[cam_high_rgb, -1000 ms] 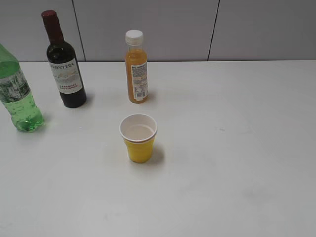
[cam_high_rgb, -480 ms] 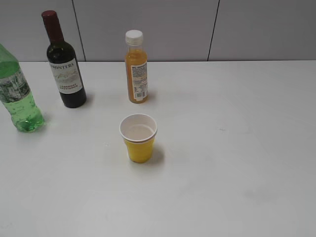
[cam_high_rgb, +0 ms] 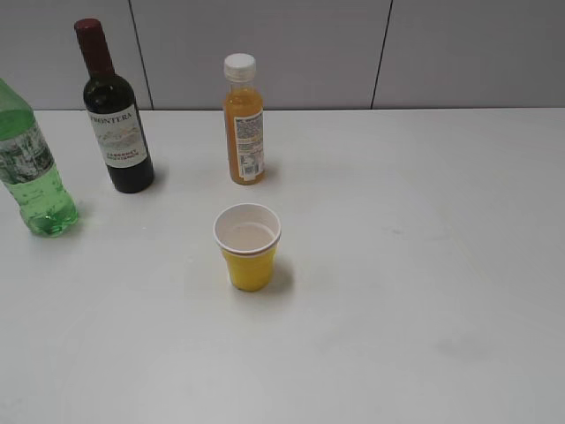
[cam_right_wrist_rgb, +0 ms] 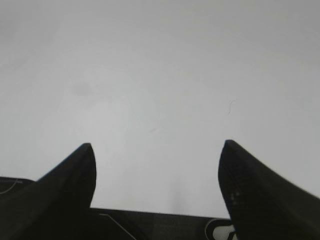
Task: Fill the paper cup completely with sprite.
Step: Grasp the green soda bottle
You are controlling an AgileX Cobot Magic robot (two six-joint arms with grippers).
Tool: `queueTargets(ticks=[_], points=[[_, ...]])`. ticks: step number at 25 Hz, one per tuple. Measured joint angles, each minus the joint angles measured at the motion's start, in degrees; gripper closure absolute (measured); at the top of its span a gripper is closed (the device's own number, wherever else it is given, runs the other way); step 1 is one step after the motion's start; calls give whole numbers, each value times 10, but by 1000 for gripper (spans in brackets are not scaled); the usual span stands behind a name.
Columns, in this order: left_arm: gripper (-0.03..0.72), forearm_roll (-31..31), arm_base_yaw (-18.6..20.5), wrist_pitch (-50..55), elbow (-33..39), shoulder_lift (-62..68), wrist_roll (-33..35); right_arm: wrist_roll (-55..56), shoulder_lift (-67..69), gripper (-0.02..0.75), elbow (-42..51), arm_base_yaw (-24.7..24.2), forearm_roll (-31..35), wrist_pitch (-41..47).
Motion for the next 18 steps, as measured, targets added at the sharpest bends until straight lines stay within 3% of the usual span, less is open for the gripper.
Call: queueTargets(ticks=[18], points=[[102, 1, 1, 0, 0, 0, 0, -1, -215, 153, 2, 0, 6, 0]])
